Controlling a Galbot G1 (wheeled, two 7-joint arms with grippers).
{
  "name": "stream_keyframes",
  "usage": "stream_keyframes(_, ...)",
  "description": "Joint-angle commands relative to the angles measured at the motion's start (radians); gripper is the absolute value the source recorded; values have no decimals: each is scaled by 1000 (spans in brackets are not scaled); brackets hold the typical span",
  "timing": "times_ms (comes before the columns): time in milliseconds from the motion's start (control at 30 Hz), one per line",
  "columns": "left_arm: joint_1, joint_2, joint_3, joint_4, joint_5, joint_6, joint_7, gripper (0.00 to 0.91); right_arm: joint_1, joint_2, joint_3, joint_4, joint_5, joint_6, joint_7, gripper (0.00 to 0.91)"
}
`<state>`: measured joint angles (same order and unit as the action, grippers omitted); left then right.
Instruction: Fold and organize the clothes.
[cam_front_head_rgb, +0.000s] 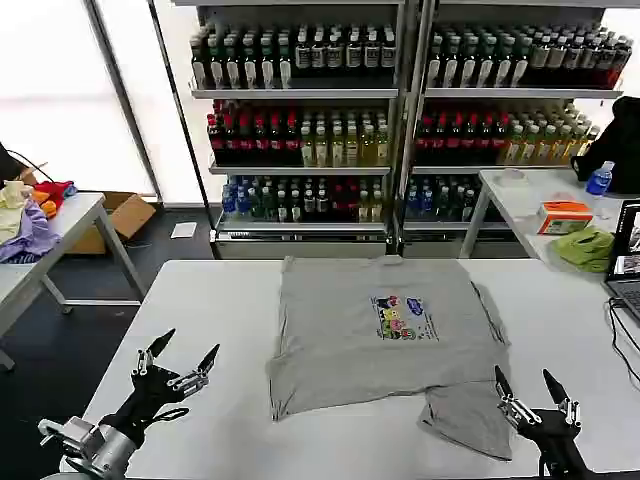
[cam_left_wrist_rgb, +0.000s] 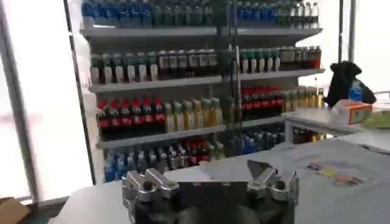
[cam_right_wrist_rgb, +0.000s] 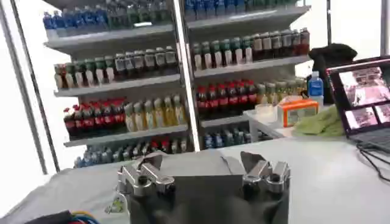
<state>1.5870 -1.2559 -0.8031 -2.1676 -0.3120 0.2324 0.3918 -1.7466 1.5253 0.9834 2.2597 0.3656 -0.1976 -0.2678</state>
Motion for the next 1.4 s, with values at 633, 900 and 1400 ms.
stream_keyframes(633, -68, 262, 179, 18, -120, 136, -65, 907, 13, -175, -15, 58, 39, -240, 90, 907)
stream_keyframes(900, -42, 261, 220, 2, -161, 204, -105, 907, 0, -226, -99, 42, 68, -267, 120, 907)
stream_keyframes(1400, -84, 210, 390, 25, -117, 246, -173, 907, -49, -220, -99, -13, 206, -381, 351, 907)
